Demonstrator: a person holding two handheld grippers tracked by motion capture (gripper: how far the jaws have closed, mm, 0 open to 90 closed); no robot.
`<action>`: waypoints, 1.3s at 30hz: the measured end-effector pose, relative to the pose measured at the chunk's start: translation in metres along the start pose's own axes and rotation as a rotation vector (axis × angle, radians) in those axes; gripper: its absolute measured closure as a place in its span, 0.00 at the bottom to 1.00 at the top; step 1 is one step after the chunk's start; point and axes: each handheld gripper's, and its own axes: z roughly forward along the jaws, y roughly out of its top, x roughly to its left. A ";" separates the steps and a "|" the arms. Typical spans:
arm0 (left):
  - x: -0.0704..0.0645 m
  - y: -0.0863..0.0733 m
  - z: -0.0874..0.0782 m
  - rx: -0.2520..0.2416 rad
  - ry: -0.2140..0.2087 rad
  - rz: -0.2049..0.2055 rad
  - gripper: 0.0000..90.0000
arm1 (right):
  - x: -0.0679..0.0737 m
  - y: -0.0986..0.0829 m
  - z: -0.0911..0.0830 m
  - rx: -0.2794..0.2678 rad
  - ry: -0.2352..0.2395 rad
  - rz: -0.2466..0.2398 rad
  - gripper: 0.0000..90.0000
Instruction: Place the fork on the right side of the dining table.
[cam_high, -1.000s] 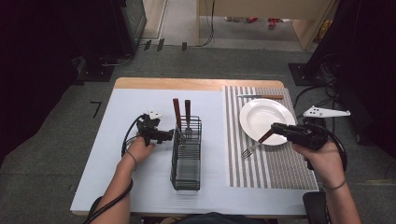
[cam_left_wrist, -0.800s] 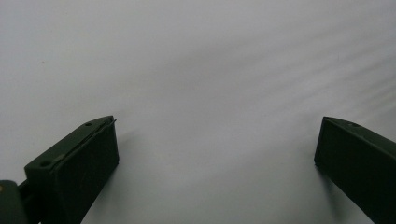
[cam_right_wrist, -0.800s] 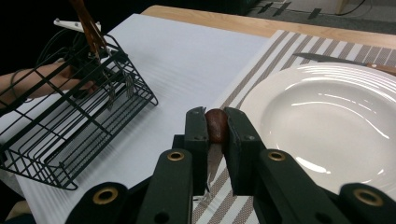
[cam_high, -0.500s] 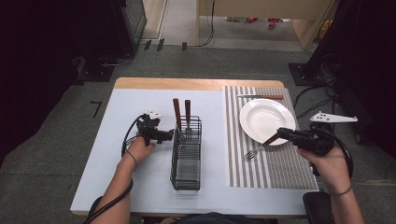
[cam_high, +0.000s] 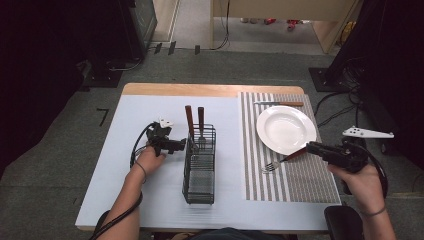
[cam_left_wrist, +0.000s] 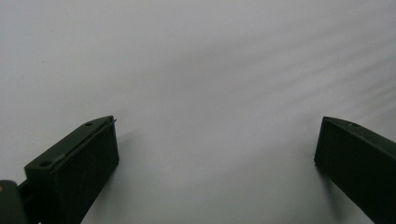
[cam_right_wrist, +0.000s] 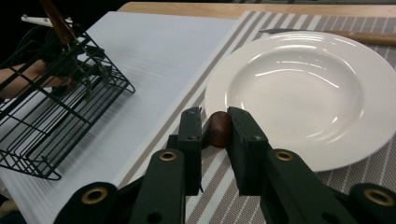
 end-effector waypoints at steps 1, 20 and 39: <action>0.000 0.000 0.000 0.000 0.000 0.000 0.00 | -0.003 -0.002 -0.001 0.003 -0.006 0.005 0.84; 0.000 0.000 0.000 0.000 0.000 0.000 0.00 | -0.037 -0.026 -0.002 0.055 -0.054 0.108 0.79; 0.000 0.000 0.000 0.000 0.000 0.000 0.00 | -0.058 -0.047 0.006 0.049 -0.068 0.109 0.72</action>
